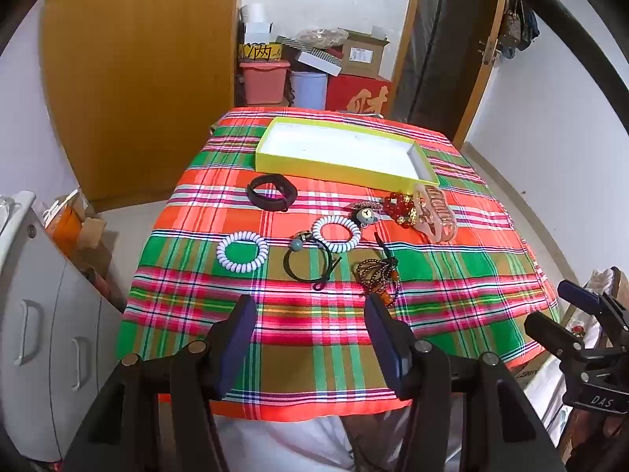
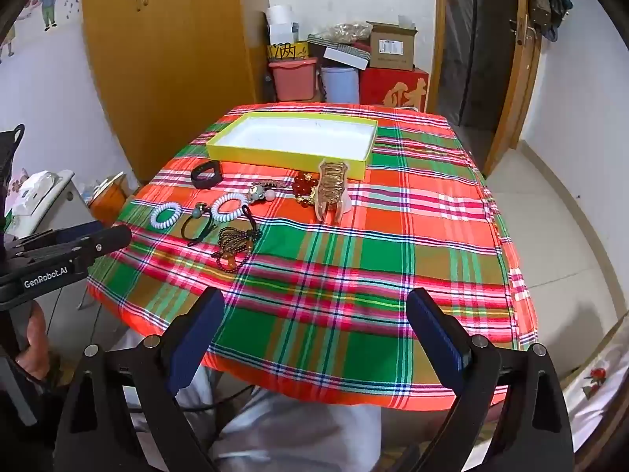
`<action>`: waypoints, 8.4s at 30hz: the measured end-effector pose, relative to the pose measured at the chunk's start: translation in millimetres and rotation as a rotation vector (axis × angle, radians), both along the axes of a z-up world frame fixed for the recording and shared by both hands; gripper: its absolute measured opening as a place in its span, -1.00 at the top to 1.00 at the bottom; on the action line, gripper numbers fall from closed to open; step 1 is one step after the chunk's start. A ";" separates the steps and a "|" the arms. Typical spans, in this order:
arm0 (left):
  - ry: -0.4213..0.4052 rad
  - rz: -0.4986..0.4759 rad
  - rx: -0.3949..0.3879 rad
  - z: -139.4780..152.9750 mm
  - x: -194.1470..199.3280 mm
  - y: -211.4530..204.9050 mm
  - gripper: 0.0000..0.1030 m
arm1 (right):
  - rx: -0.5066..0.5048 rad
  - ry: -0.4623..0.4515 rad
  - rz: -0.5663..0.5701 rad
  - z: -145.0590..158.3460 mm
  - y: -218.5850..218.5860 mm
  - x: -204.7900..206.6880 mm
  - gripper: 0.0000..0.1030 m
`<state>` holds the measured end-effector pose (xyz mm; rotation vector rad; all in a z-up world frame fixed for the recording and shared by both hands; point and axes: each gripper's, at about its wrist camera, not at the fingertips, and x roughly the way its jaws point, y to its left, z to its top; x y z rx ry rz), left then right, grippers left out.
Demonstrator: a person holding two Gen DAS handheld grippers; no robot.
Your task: Organize jewelry
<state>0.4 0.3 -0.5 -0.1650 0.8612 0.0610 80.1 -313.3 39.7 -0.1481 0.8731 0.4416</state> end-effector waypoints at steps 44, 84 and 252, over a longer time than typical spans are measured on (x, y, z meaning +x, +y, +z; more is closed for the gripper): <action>0.021 0.029 -0.019 -24.6 17.0 19.7 -0.10 | 0.001 0.070 0.043 -13.9 16.2 26.1 -0.83; 0.025 0.019 0.013 -17.5 15.3 13.8 -0.10 | -0.001 0.083 0.055 -9.9 22.7 27.0 -0.83; -0.063 -0.113 -0.001 3.3 209.5 49.5 0.75 | 0.034 0.032 -0.015 3.9 68.6 213.2 0.29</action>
